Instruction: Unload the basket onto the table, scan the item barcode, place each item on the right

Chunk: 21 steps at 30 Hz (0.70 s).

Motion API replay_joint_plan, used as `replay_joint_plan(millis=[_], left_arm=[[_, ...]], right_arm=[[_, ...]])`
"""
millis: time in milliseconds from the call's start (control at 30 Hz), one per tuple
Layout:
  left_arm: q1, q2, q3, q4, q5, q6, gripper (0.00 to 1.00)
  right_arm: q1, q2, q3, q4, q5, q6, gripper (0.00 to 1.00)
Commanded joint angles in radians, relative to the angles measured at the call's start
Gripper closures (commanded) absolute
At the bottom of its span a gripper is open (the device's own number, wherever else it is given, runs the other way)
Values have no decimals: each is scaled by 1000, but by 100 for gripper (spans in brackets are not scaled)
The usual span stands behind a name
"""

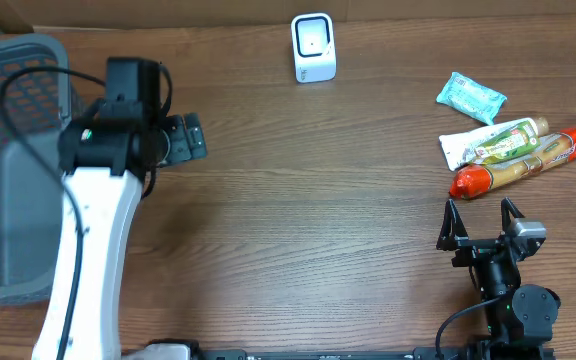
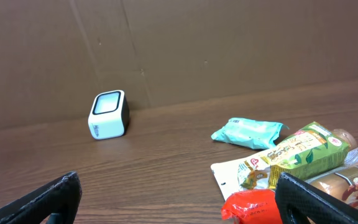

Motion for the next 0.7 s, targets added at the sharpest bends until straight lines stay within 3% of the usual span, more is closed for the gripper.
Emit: replay_joint_plan(millis=[0,200,433,533,667], left_arm=[[-3,-167,-48,59,-30,9,0],[-2,-469,-359,490,-29,80,1],[26,-776,-852,1086,44,218,0],[52,-879,-1021,1256,114,280,1],[78,-1016,-1196,1342,171,346,0]], right_arm=[[-2,-12,-10,5,5,-15,0],[-2,-12,-10,5,4,-15,0],[-2,-12,-10,5,4,-15,0],[-2,-12,-10,5,5,-15,0],[-2,-12,-10,5,5,-15,0]])
